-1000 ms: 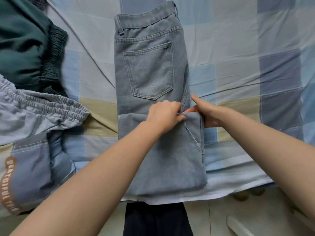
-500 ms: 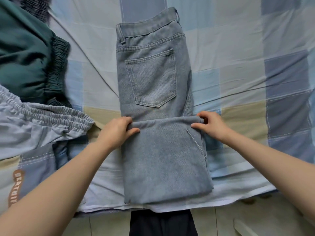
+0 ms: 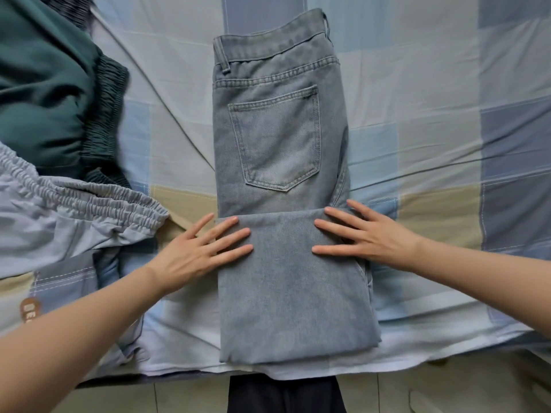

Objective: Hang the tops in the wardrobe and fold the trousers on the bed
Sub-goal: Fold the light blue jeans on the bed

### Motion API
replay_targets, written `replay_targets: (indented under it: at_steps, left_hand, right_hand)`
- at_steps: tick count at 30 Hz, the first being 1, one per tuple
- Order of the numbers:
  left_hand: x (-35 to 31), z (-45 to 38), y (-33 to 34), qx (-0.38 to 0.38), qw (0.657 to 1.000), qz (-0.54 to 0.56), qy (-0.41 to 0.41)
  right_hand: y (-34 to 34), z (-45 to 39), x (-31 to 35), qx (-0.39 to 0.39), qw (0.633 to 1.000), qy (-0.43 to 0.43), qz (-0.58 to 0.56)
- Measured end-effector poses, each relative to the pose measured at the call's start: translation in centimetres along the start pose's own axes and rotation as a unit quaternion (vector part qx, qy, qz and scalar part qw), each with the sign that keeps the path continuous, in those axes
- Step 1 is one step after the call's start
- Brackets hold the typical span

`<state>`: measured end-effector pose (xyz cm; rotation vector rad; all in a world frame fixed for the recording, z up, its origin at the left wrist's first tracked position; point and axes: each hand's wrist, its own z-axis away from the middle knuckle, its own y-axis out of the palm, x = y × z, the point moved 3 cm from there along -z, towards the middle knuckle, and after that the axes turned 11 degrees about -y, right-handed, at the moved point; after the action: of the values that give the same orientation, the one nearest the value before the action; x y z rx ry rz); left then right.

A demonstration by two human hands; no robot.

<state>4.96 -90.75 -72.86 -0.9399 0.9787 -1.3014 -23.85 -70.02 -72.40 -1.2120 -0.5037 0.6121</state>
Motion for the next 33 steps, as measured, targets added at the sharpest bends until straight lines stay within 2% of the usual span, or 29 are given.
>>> replay_targets:
  at_steps: [6,10,13,14,15,16,17,18,19,20,21,22,23,24,25,27,30,33]
  left_hand:
    - [0.7,-3.7,0.8,-0.029,0.998,-0.005,0.053]
    - [0.9,-3.7,0.3,0.008,0.999,0.009,0.050]
    - [1.5,-4.0,-0.6,0.064,0.996,0.055,0.041]
    - [1.7,-4.1,-0.9,0.080,0.991,0.095,0.042]
    - [2.1,-3.8,-1.7,0.098,0.978,0.179,0.046]
    - [1.9,-4.3,-3.0,0.144,0.940,0.310,0.012]
    - [1.9,-4.5,-5.1,0.175,0.880,0.435,-0.076]
    - [2.3,-4.9,-6.7,0.170,0.823,0.506,-0.195]
    - [3.1,-5.4,-7.3,0.129,0.771,0.517,-0.349]
    - [4.0,-4.9,-7.3,0.101,0.739,0.463,-0.478]
    - [4.6,-4.6,-7.1,0.097,0.673,0.482,-0.553]
    - [5.2,-4.8,-6.8,0.053,0.597,0.577,-0.555]
    - [5.3,-5.4,-6.4,0.014,0.527,0.663,-0.531]
    - [5.4,-5.5,-6.6,-0.018,0.480,0.710,-0.515]
    - [5.6,-5.4,-6.1,-0.043,0.481,0.709,-0.514]
    - [5.0,-6.1,-4.9,-0.069,0.494,0.681,-0.536]
    - [4.8,-7.0,-3.9,-0.084,0.497,0.658,-0.560]
    - [5.0,-6.9,-3.7,-0.093,0.509,0.646,-0.562]
  right_hand:
    - [1.2,-1.9,-1.8,-0.024,0.999,-0.023,-0.030]
    - [0.3,-2.2,-2.5,0.004,0.996,-0.026,-0.089]
    - [-0.9,-2.2,-3.3,0.013,0.985,-0.017,-0.173]
    - [-1.4,-2.2,-3.7,0.012,0.974,-0.003,-0.226]
    - [-2.0,-2.1,-4.1,0.012,0.950,0.029,-0.312]
    - [-2.1,-1.8,-4.5,0.020,0.907,0.087,-0.412]
    - [-3.0,-1.9,-5.0,0.013,0.852,0.158,-0.500]
    - [-2.7,-1.2,-5.6,-0.001,0.792,0.243,-0.561]
    - [-2.6,-0.8,-6.0,-0.035,0.732,0.311,-0.605]
    - [-2.6,-0.3,-6.5,-0.063,0.688,0.383,-0.613]
    - [-2.8,-0.3,-6.6,-0.097,0.649,0.430,-0.621]
    - [-3.0,-0.5,-6.9,-0.145,0.606,0.470,-0.625]
    - [-2.8,-0.9,-7.5,-0.218,0.540,0.505,-0.637]
    - [-3.1,-1.6,-8.4,-0.273,0.476,0.538,-0.640]
    - [-3.1,-2.1,-9.3,-0.309,0.434,0.561,-0.634]
    - [-3.4,-3.2,-10.4,-0.303,0.409,0.584,-0.632]
    - [-2.0,-3.7,-10.7,-0.289,0.421,0.595,-0.621]
    - [-1.7,-3.4,-10.7,-0.293,0.477,0.609,-0.562]
